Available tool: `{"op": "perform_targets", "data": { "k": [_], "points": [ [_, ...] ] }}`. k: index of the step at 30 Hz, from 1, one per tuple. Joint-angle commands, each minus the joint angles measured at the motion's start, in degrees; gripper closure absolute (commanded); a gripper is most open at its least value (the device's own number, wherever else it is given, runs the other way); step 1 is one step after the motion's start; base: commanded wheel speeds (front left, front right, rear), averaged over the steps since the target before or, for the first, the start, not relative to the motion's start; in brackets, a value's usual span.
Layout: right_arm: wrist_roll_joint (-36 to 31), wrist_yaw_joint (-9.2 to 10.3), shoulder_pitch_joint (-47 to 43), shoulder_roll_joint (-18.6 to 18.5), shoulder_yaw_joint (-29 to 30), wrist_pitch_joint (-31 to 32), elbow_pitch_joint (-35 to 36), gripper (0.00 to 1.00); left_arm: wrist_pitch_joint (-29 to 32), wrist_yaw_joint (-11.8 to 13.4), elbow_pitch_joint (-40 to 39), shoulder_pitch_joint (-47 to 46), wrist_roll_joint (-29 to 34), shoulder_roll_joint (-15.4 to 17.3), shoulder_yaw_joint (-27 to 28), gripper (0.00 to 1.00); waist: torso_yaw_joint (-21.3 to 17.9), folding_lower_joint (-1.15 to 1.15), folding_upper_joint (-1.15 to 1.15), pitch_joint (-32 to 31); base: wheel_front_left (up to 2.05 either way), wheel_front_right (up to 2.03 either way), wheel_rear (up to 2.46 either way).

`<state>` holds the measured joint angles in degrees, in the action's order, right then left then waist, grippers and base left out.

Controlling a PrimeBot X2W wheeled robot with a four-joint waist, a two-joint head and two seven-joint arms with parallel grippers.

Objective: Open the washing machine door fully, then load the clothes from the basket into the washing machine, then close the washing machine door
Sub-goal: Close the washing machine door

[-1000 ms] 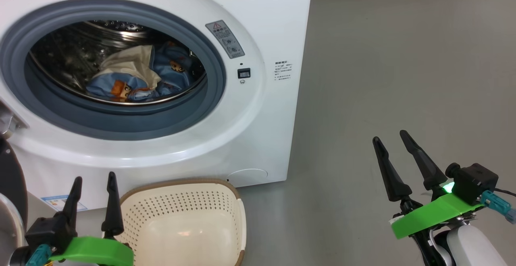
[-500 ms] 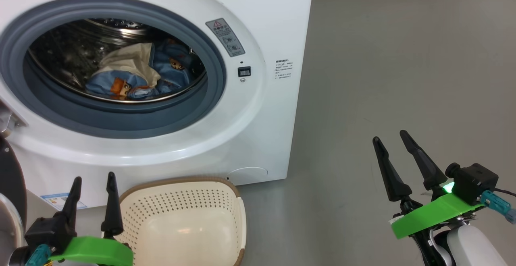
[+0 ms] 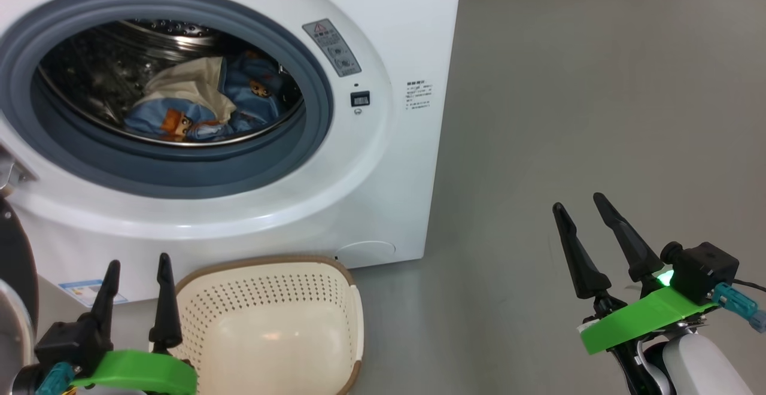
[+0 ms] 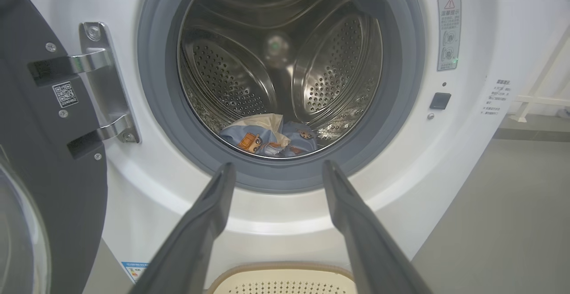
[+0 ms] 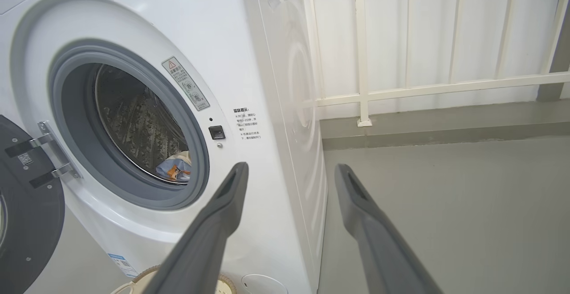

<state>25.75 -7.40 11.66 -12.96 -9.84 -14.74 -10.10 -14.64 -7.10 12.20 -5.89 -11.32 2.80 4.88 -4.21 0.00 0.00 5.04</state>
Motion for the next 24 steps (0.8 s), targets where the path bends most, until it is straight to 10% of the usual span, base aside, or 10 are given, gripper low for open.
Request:
{"op": "perform_targets", "data": {
  "k": [1, 24],
  "points": [
    [-0.3, -0.09, 0.6, -0.4, -0.8, -0.3, 1.6, 0.0, -0.4, -0.2, -1.8, -1.4, 0.0, 1.1, 2.0, 0.0, 0.0, 0.0, 0.0, 0.0, -1.25, 1.25, 0.0],
    [-0.3, -0.09, 0.4, -0.5, -0.6, -0.3, 1.5, 0.0, -0.4, -0.2, -1.9, -1.3, 0.5, 0.8, 2.2, 0.0, 0.4, 0.0, 0.0, -0.3, -0.85, 0.85, 0.0]
  ]
}}
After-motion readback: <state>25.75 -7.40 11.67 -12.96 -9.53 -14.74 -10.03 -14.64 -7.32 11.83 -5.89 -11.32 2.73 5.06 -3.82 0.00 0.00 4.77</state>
